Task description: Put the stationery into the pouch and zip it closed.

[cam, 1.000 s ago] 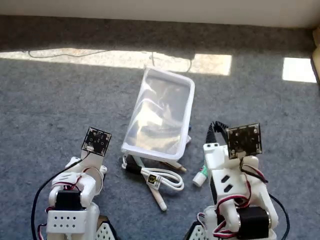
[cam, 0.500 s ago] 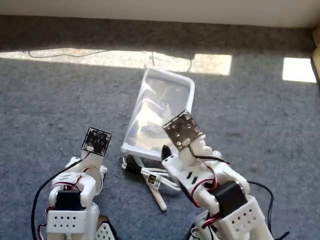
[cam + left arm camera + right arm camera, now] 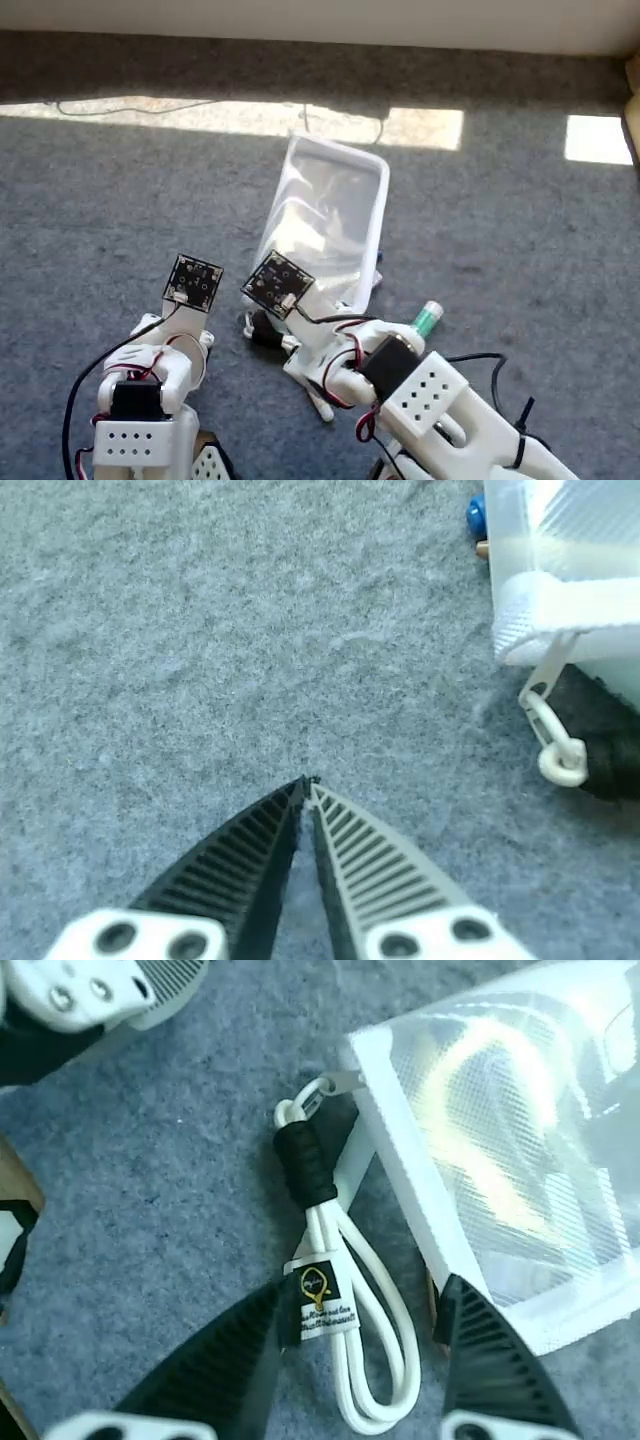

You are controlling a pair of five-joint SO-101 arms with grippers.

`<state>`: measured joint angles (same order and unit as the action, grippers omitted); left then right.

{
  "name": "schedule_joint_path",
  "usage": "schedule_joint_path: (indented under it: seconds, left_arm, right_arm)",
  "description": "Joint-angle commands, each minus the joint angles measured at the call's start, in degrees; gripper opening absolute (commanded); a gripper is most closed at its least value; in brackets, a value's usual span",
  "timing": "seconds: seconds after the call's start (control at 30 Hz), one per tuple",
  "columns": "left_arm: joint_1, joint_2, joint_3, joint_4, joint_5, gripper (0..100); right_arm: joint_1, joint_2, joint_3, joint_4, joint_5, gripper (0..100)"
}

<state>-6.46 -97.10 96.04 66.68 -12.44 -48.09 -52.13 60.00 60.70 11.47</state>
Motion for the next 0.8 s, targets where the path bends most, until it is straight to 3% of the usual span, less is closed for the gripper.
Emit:
schedule_joint_path:
  seconds: [0.0,0.53,0.77]
  left_arm:
    - [-0.5,0.0,1.4,0.4,0.4,1]
    - [-0.5,0.0,1.4,0.4,0.4,1]
    - [-0.5,0.0,1.4,0.4,0.4,1]
  right_arm:
    - [-0.7,3.5,1.7,-5.9,0.3,21.7]
    - [-0.7,14.3,5.1,-12.2,0.5,21.6]
    - [-0.6,18.9,5.0,-12.1,0.7,10.2]
